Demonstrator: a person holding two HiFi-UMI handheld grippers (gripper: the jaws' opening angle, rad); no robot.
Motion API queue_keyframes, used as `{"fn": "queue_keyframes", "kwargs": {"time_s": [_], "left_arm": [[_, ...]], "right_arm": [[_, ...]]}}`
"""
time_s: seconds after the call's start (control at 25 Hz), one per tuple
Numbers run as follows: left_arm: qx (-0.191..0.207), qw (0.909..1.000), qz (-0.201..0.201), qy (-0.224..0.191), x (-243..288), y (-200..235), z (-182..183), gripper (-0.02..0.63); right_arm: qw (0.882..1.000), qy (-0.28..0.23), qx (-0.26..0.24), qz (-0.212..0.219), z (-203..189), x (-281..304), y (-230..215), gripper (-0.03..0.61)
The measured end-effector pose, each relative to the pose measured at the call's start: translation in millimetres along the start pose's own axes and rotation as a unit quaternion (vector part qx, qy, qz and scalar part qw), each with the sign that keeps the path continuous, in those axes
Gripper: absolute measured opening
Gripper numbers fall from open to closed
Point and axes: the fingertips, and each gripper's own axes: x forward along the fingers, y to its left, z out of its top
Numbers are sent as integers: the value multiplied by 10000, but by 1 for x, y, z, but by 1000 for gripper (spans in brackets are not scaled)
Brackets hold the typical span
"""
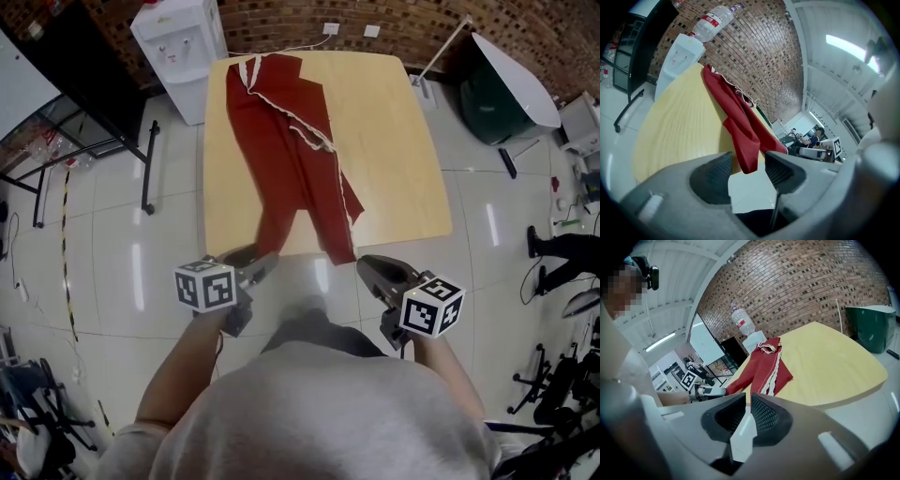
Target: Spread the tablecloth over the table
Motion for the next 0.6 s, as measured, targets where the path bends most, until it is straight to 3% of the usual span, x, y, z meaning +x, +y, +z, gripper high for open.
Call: {"fn": "queue_keyframes", "kwargs": {"time_s": [0.2, 0.36, 0.6], "left_arm": [[-163, 9993, -286, 196, 10, -6, -9, 210], [-147, 9994, -271, 138, 9, -6, -7, 49], [-130, 9993, -306, 177, 6, -8, -4, 18]], "right_arm": [[9998, -70, 110, -117, -2, -4, -11, 38], [9993, -38, 368, -37, -10, 3, -17, 70], [9970, 142, 757, 98, -29, 17, -30, 170]]}}
